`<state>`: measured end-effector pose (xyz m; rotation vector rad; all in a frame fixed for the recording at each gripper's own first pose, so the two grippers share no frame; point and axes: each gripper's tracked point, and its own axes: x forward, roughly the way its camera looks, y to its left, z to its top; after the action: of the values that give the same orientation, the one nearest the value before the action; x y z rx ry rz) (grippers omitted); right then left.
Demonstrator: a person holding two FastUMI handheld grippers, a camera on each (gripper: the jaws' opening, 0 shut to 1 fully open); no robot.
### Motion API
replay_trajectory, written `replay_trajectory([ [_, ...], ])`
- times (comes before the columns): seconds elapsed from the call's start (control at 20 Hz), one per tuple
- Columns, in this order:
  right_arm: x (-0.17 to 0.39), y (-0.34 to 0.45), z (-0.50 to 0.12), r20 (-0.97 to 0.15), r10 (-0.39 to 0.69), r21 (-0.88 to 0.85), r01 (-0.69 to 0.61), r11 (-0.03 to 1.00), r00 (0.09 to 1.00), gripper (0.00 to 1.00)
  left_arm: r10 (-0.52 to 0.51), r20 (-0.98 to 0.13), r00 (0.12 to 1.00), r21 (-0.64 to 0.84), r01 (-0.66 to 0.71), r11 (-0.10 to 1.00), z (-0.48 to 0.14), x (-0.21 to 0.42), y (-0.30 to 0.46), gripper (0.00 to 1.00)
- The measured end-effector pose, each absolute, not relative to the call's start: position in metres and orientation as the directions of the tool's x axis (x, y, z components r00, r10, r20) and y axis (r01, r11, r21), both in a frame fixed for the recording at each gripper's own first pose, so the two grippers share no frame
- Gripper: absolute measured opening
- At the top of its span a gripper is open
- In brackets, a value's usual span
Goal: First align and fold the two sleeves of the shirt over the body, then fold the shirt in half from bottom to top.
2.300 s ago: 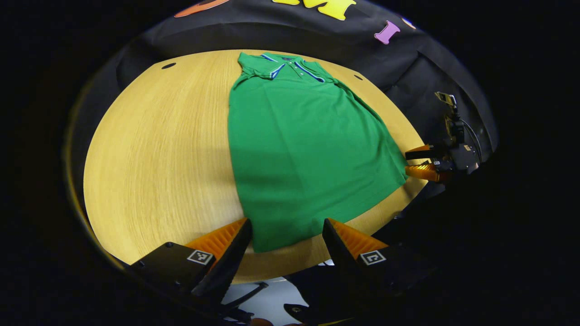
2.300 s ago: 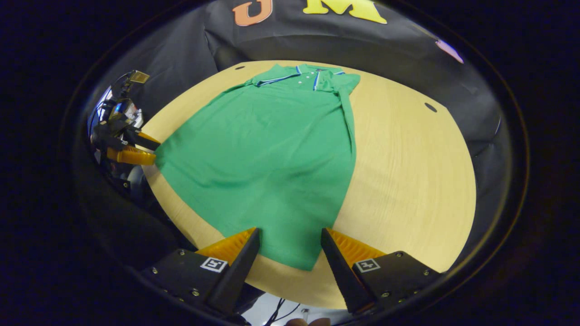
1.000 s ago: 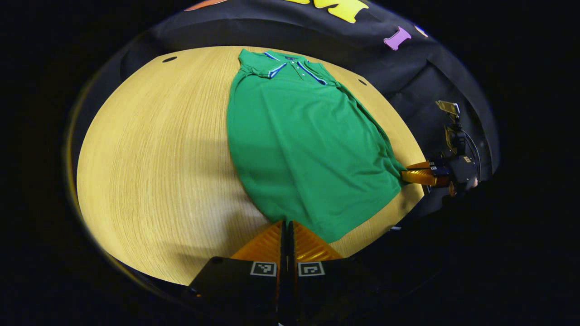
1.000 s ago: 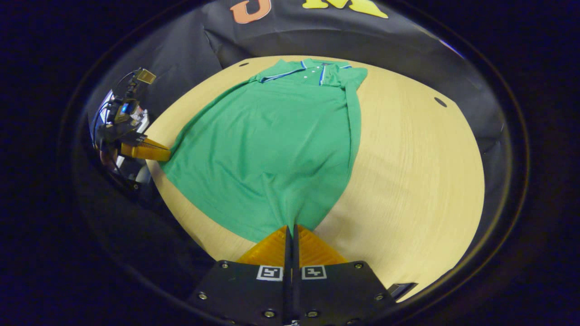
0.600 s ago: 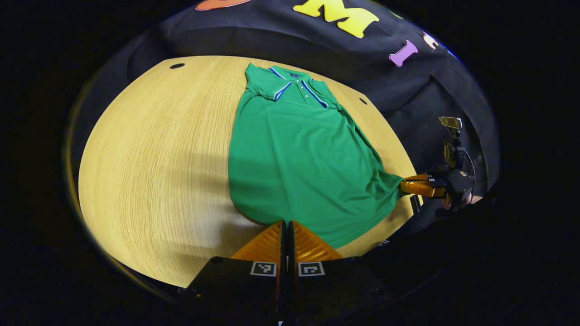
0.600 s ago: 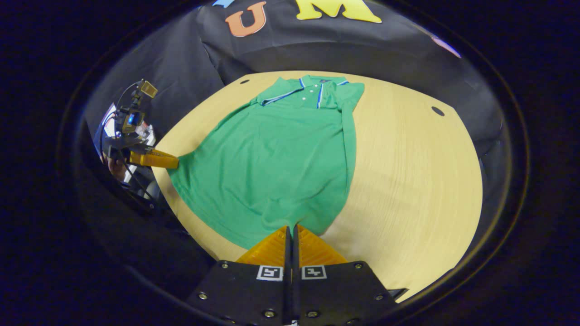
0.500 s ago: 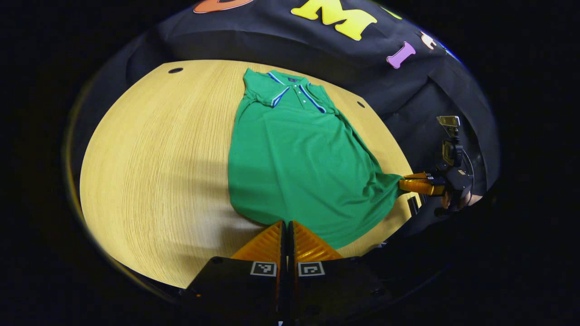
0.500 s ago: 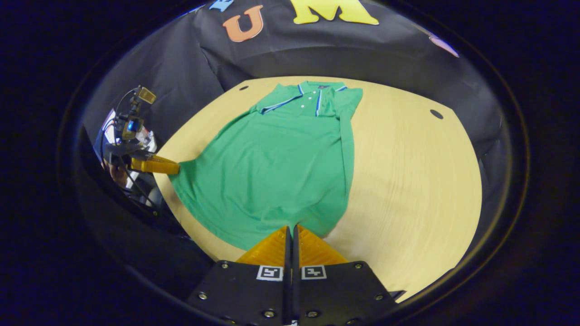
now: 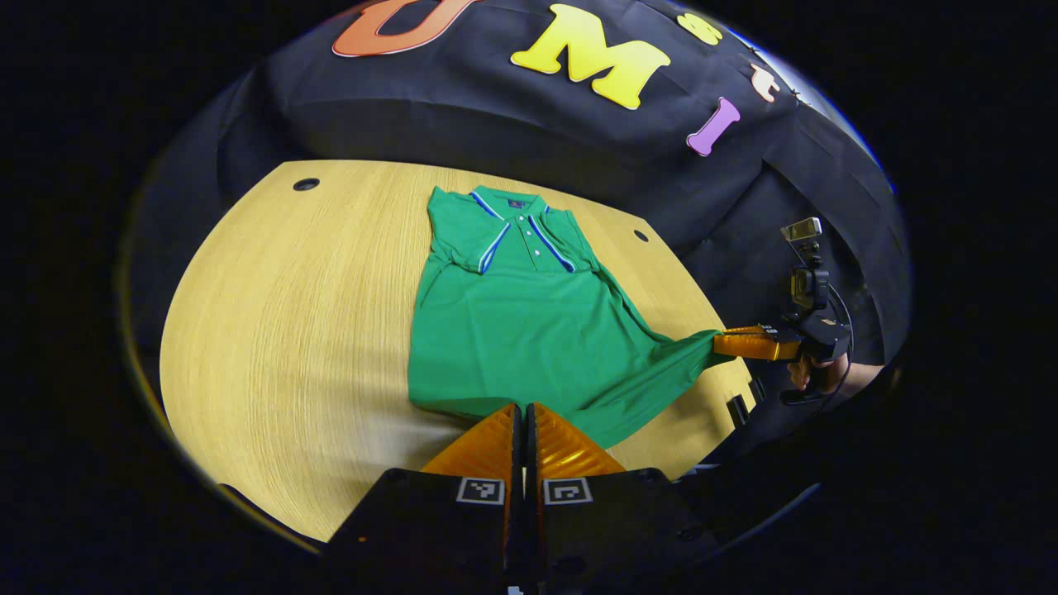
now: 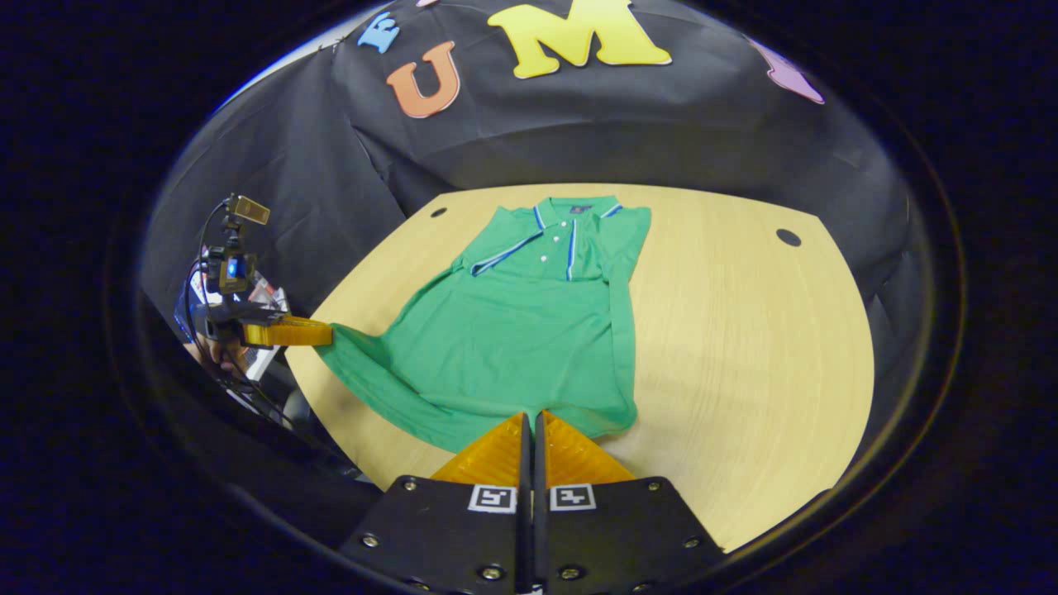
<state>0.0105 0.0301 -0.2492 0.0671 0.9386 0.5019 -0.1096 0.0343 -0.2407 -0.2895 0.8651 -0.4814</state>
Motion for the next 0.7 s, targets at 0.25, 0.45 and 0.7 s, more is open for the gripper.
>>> replay_trajectory([
  [0.25,0.044,0.031,-0.229,-0.730,0.435,0.262,-0.372,0.891,0.528,0.00,-0.519,-0.605,0.603,-0.430,0.301,0.851,-0.214,-0.071,0.036,0.04],
  [0.45,0.071,0.033,-0.217,-0.709,0.429,0.266,-0.352,0.897,0.559,0.00,-0.515,-0.591,0.621,-0.433,0.294,0.852,-0.205,-0.048,0.039,0.04],
  [0.7,0.108,0.034,-0.194,-0.678,0.426,0.259,-0.347,0.901,0.599,0.00,-0.503,-0.561,0.657,-0.411,0.306,0.859,-0.182,-0.016,0.043,0.04],
])
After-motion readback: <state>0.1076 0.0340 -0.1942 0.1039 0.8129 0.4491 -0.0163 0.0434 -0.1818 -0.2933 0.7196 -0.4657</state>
